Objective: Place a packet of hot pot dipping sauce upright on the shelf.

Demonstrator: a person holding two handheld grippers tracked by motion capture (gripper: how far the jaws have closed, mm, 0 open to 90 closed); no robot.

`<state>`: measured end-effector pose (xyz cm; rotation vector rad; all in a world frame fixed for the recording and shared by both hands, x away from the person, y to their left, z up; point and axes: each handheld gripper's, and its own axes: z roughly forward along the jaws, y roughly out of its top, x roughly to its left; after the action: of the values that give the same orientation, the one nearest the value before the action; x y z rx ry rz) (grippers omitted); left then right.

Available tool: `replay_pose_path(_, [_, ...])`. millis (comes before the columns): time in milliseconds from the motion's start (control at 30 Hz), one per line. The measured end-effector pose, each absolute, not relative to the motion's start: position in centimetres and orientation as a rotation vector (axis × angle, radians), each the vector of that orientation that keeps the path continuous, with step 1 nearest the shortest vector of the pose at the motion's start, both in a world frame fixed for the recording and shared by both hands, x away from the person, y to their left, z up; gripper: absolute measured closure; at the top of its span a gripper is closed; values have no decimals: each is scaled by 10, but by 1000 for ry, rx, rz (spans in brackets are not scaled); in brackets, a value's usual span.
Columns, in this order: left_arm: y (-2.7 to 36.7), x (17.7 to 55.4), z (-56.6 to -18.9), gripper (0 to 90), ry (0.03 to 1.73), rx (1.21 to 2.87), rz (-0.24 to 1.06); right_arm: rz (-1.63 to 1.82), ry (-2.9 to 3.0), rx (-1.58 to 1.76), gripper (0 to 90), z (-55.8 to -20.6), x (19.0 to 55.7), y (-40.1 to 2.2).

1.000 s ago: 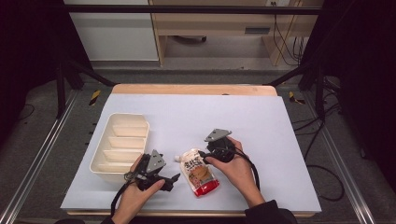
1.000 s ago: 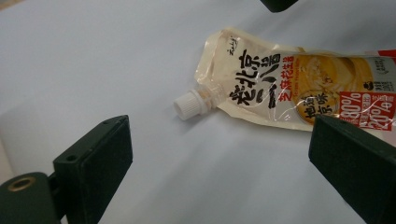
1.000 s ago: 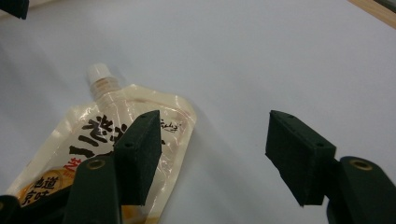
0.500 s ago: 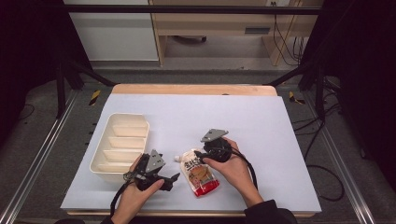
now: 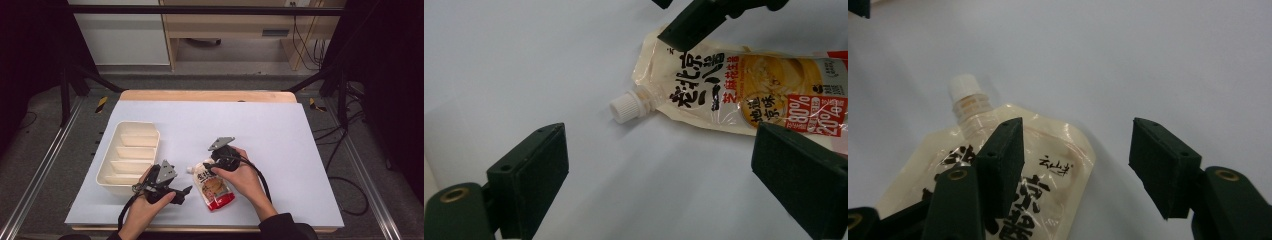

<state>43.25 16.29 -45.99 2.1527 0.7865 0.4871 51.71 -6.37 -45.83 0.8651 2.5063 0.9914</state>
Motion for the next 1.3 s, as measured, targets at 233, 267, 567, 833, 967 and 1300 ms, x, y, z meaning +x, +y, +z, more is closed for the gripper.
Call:
replay_pose_path(233, [162,433,-461,82,784,2165,478,971,2551,897,399,-466,522,-60])
replay_pose_path(267, [162,433,-461,82,784,2165,476,971,2558,892,406,-467,523,-60])
replay_pose_path(567, [163,433,-460,83,778,2169,467,1057,2579,860,470,-455,510,-62])
replay_pose_path(833, [163,433,-460,88,779,2168,469,1091,2600,825,535,-448,499,-66])
replay_pose_path(967, [163,433,-460,90,774,2173,464,1113,2625,842,561,-450,491,-70])
replay_pose_path(1300, [162,433,-461,94,766,2187,460,1029,2627,792,704,-459,492,-64])
